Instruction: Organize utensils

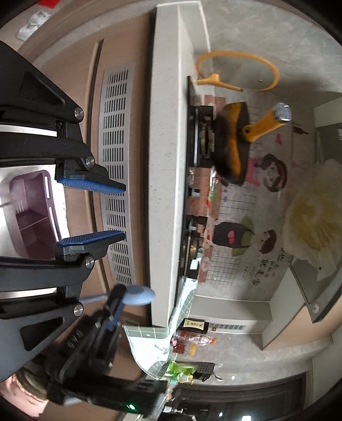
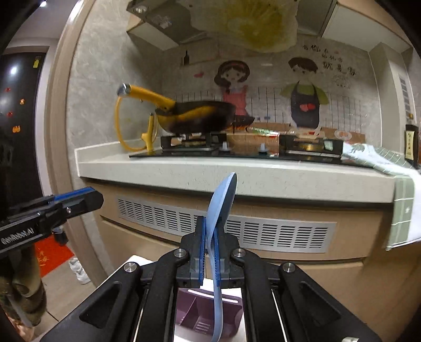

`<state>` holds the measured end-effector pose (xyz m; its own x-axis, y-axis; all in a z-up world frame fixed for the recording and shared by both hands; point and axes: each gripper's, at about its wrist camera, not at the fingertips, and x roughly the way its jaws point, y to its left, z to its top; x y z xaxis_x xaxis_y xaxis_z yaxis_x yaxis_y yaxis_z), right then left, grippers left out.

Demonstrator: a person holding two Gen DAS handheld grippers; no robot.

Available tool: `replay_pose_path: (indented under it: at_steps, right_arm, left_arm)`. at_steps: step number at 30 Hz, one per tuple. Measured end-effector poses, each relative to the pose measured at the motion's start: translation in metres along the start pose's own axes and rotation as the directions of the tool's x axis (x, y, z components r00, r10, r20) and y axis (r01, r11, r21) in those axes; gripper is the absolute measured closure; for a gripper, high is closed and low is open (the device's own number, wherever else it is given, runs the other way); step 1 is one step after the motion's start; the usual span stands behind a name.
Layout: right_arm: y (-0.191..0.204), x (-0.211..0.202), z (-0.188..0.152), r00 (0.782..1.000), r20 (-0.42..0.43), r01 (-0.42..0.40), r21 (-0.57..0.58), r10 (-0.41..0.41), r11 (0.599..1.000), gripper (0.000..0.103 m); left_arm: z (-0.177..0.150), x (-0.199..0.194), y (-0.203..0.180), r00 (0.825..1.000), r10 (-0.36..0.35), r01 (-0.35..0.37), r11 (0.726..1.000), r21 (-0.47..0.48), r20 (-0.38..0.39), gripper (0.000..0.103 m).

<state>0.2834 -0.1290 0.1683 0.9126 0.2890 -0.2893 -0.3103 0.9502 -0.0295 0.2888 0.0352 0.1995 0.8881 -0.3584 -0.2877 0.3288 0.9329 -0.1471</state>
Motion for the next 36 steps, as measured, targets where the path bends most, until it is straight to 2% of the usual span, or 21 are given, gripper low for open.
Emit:
replay_pose_path:
  at_steps: [2,7,11,13,17,18,21,22,26,30,33,35,36]
  right_arm:
    - [0.000,0.023,-0.008,0.999,-0.031,-0.014,0.009,0.015,1.000,0.098]
    - [-0.010,0.067,-0.041,0.996,-0.089,-0.004,0.067,0.010,0.998,0.098]
    - [-0.018,0.084,-0.060,0.990,-0.143,0.027,0.086,-0.014,0.996,0.098]
    - [-0.018,0.079,-0.065,0.989,-0.147,0.021,0.083,-0.009,0.996,0.098]
    - [-0.014,0.054,-0.066,0.988,-0.152,0.018,0.055,-0.010,0.998,0.098]
    - [-0.013,0.049,-0.066,0.987,-0.162,0.020,0.050,-0.012,0.999,0.098]
    - [-0.009,0.034,-0.073,0.978,-0.210,0.011,0.059,0.002,0.998,0.098]
    - [-0.008,0.030,-0.077,0.974,-0.226,0.011,0.060,0.003,0.998,0.098]
    - [0.001,0.011,-0.100,0.964,-0.265,0.002,0.038,0.008,0.999,0.098]
    - [0.008,0.000,-0.123,0.953,-0.302,-0.010,0.042,0.022,0.999,0.098]
    - [0.011,-0.007,-0.139,0.944,-0.329,-0.017,0.058,0.035,0.998,0.098]
    - [0.014,-0.012,-0.145,0.942,-0.335,-0.016,0.065,0.037,0.998,0.098]
    - [0.015,-0.016,-0.148,0.942,-0.334,-0.012,0.068,0.034,0.998,0.098]
  left_arm:
    - [-0.007,0.013,0.004,1.000,-0.001,0.001,1.000,-0.008,-0.018,0.073]
    - [-0.038,0.047,0.024,0.992,0.007,-0.012,0.999,-0.043,-0.125,0.073]
    - [-0.070,0.061,0.035,0.970,-0.011,-0.003,0.998,-0.059,-0.241,0.073]
    - [-0.098,0.063,0.043,0.941,-0.029,0.010,0.998,-0.059,-0.336,0.073]
    - [-0.150,0.054,0.053,0.869,-0.058,0.033,0.998,-0.058,-0.492,0.071]
    - [-0.167,0.050,0.056,0.841,-0.048,0.023,0.998,-0.053,-0.539,0.070]
    - [-0.200,0.028,0.066,0.801,-0.027,-0.019,0.997,-0.071,-0.598,0.068]
    - [-0.207,0.020,0.069,0.796,-0.030,-0.026,0.996,-0.085,-0.605,0.067]
    - [-0.246,-0.028,0.075,0.782,-0.047,-0.034,0.992,-0.118,-0.622,0.051]
    - [-0.277,-0.054,0.068,0.773,0.025,-0.086,0.994,-0.066,-0.634,0.050]
    - [-0.289,-0.055,0.067,0.780,0.069,-0.144,0.987,-0.071,-0.622,0.050]
    - [-0.289,-0.053,0.069,0.801,0.101,-0.175,0.982,-0.069,-0.590,0.050]
    - [-0.290,-0.050,0.067,0.805,0.116,-0.183,0.981,-0.058,-0.582,0.050]
